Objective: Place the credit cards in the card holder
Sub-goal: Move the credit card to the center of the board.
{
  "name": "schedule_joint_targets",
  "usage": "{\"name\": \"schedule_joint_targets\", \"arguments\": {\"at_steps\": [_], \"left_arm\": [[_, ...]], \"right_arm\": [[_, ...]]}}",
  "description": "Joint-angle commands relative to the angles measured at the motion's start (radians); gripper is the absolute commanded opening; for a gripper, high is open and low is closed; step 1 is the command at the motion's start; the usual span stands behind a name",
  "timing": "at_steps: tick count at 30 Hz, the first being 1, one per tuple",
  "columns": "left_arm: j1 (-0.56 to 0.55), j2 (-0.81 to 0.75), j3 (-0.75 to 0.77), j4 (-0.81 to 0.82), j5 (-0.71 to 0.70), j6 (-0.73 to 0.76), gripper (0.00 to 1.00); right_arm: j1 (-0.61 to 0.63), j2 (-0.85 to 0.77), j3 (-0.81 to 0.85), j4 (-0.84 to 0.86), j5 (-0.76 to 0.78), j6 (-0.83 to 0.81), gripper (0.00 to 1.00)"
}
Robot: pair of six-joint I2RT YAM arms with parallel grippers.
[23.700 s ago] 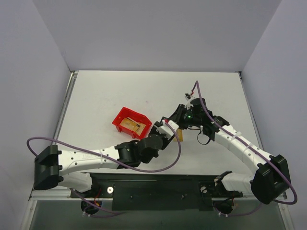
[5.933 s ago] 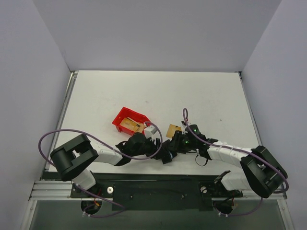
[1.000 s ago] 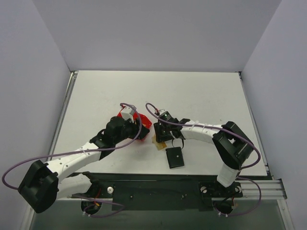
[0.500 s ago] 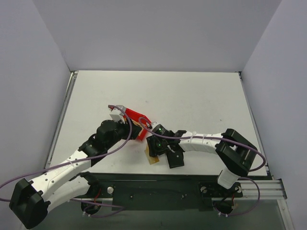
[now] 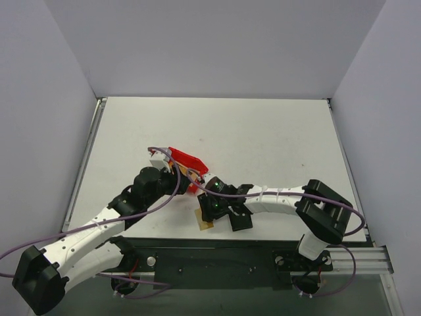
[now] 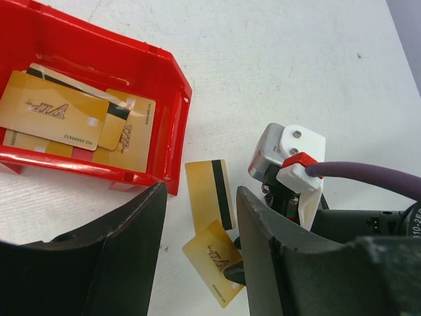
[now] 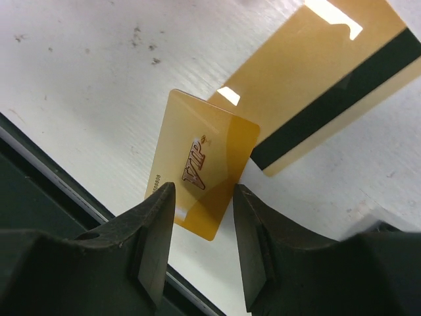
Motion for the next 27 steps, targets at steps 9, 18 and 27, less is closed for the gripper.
{"name": "schedule_joint_targets", "arguments": {"at_steps": [9,18,27], "left_arm": [[0.006,-0.08,-0.082,-0.075,-0.051,-0.078,0.56],[0.008,-0.125,-0.136,-0.09,-0.083,-0.112,0.56],[0.008,-0.105,-0.19,-0.015,-0.077,-0.137,0.55]], "right_arm": [[0.108,0.112,-0.053,-0.084,-0.082,-0.065,0.35],[0.163,0.142,-0.03,-0.046,-0.143,-0.099,0.35],[0.133,0.002,-0.125,0.058,-0.135,-0.07,0.34]]}}
